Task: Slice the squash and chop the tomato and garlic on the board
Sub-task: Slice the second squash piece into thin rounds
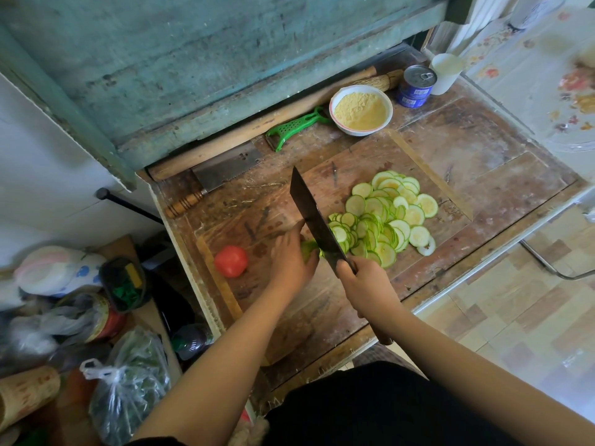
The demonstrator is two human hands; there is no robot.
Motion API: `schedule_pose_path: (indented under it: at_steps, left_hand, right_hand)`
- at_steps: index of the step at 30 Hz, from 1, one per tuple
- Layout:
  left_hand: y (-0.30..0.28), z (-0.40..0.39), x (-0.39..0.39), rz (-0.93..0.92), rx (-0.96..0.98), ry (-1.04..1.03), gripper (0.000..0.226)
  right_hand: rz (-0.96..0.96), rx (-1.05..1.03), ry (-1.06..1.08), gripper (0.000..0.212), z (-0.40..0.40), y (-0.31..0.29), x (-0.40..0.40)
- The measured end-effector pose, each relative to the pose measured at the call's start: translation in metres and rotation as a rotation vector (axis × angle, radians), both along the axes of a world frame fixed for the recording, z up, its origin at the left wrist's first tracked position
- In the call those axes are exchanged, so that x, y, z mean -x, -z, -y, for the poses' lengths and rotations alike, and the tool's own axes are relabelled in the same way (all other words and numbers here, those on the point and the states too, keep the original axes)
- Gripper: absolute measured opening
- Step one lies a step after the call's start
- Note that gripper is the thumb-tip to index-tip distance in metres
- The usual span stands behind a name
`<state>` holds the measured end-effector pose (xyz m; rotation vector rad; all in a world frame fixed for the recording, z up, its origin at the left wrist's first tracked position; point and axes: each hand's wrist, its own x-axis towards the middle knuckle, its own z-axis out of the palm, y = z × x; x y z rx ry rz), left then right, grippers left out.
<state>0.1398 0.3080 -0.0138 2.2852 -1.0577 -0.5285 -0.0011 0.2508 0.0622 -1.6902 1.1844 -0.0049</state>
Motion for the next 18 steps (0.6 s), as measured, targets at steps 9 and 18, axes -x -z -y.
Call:
schedule_pose_path:
  at_steps: [9, 18]
  left_hand:
    - [-0.002, 0.001, 0.002, -0.002, -0.002, 0.009, 0.062]
    - [-0.007, -0.003, 0.003, 0.035, -0.122, 0.020, 0.052]
  right_hand:
    - [-0.036, -0.040, 0.002, 0.028, 0.001, 0.001, -0.004]
    - [-0.068, -0.046, 0.003, 0.030, 0.003, 0.012, -0.018]
